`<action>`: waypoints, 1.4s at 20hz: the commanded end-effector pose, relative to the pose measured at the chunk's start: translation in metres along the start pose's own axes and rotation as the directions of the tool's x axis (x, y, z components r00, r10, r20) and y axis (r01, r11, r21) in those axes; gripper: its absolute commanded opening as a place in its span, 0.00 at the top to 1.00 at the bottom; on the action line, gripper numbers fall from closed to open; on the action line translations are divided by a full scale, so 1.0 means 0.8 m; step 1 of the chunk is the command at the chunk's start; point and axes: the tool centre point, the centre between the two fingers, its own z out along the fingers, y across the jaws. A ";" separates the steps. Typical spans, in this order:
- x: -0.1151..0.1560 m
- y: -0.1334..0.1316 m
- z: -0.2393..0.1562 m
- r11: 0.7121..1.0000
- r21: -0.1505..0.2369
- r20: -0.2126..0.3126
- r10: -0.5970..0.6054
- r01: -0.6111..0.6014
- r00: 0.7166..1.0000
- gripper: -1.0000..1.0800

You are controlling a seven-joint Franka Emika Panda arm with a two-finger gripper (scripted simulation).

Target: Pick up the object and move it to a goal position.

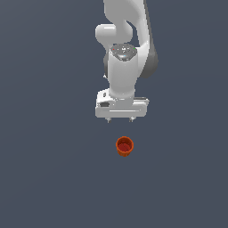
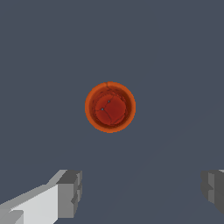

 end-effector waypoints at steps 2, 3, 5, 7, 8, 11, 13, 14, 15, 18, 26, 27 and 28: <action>0.000 0.000 0.000 1.000 0.000 0.000 -0.001 0.001 1.000 0.38; 0.000 -0.001 0.000 1.000 0.000 -0.001 -0.003 0.003 1.000 0.38; 0.001 -0.003 0.002 1.000 0.000 -0.003 -0.012 0.012 1.000 0.38; 0.001 -0.004 0.003 1.000 0.000 -0.004 -0.019 0.019 1.000 0.38; 0.001 -0.005 0.003 1.000 0.000 -0.003 -0.021 0.021 1.000 0.38; 0.001 -0.004 0.003 1.000 0.000 -0.005 -0.020 0.020 1.000 0.38; 0.002 -0.005 0.005 1.000 -0.002 -0.009 -0.022 0.022 1.000 0.38; 0.002 -0.005 0.006 1.000 -0.003 -0.012 -0.023 0.023 1.000 0.38; 0.003 -0.005 0.007 1.000 -0.005 -0.016 -0.025 0.024 1.000 0.38; 0.006 -0.006 0.012 0.999 -0.010 -0.032 -0.031 0.030 0.999 0.38; 0.019 -0.010 0.035 0.998 -0.035 -0.104 -0.063 0.060 0.993 0.38; 0.021 -0.011 0.039 0.997 -0.040 -0.117 -0.069 0.065 0.991 0.38; 0.023 -0.012 0.043 0.997 -0.044 -0.130 -0.076 0.071 0.989 0.38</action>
